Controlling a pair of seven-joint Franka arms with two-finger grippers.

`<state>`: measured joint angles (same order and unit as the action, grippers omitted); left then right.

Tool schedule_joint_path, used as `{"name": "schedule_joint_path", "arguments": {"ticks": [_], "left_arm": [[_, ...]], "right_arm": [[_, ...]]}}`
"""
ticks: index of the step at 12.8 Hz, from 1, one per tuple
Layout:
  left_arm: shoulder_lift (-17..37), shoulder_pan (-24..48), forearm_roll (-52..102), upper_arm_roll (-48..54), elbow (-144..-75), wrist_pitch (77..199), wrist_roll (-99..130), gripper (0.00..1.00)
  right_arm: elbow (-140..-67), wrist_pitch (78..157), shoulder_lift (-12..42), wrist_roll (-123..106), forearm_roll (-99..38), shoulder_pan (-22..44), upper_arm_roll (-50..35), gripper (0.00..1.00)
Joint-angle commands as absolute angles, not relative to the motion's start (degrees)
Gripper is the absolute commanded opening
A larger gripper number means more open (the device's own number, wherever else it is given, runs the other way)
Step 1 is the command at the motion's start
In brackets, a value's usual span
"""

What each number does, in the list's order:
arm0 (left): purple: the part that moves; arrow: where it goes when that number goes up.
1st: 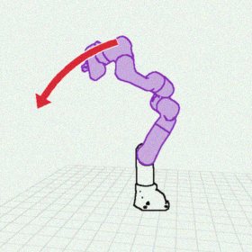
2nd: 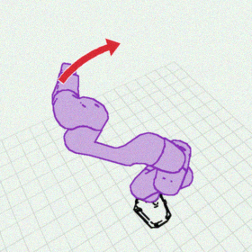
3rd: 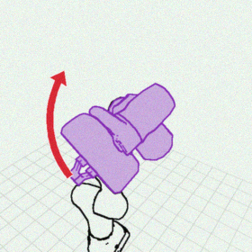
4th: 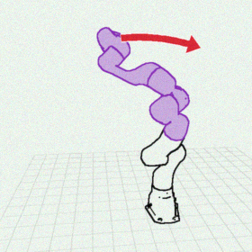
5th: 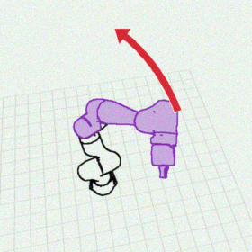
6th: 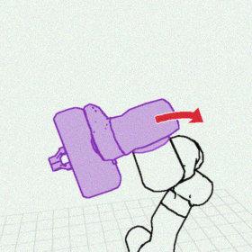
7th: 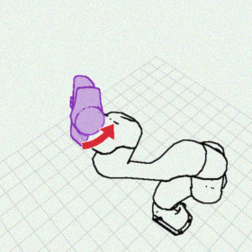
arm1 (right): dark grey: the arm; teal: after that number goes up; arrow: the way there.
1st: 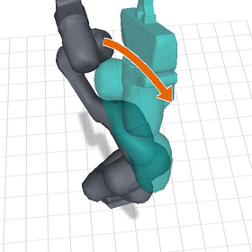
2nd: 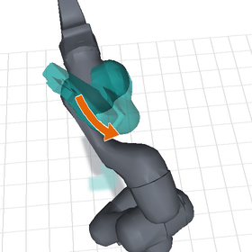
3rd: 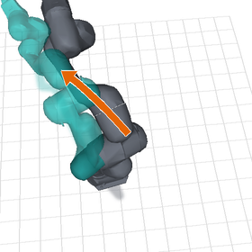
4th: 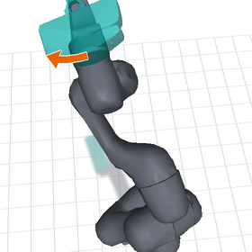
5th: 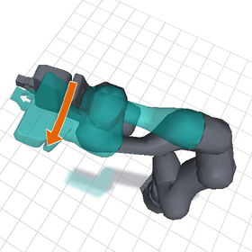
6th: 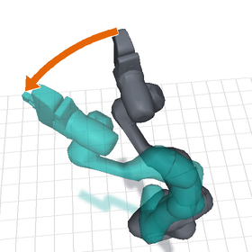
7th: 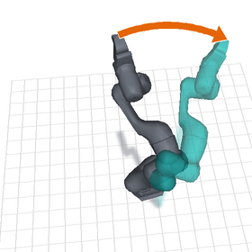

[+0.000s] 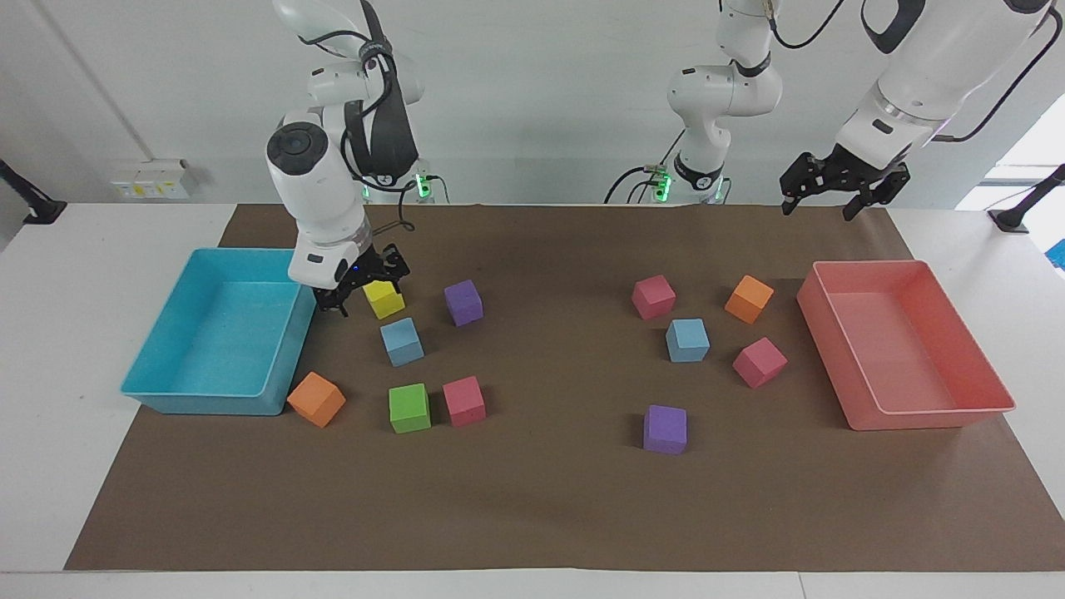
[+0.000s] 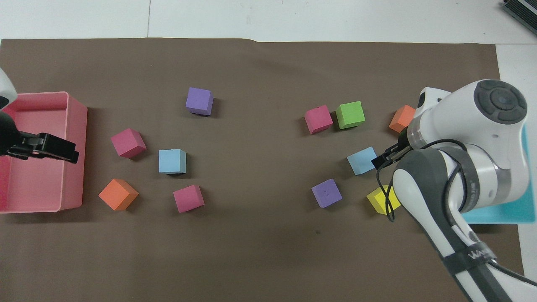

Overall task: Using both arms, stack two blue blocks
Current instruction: 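Reach the right gripper to the light-blue cube and grasp it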

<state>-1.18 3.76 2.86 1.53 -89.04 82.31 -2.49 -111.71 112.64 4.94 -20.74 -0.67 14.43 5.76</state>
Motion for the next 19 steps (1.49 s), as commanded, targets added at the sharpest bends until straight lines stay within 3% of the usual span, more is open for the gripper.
{"name": "schedule_joint_path", "arguments": {"ticks": [1, 9, 19], "left_arm": [[-2.46, 3.16, 2.20, 1.85, -90.35, 82.97, -2.81, 1.00], [-2.46, 3.16, 2.28, 1.85, -90.35, 82.97, -2.81, 1.00], [-2.46, 3.16, 2.20, 1.85, -90.35, 82.97, -2.81, 1.00]], "right_arm": [[-114.60, 117.23, 6.41, -22.32, -1.67, 15.20, 5.80, 1.00], [-117.68, 126.38, 12.82, -26.45, -5.35, 15.64, 5.45, 1.00], [-119.97, 130.78, 15.20, -27.51, -5.36, 15.64, 5.45, 1.00]]}}
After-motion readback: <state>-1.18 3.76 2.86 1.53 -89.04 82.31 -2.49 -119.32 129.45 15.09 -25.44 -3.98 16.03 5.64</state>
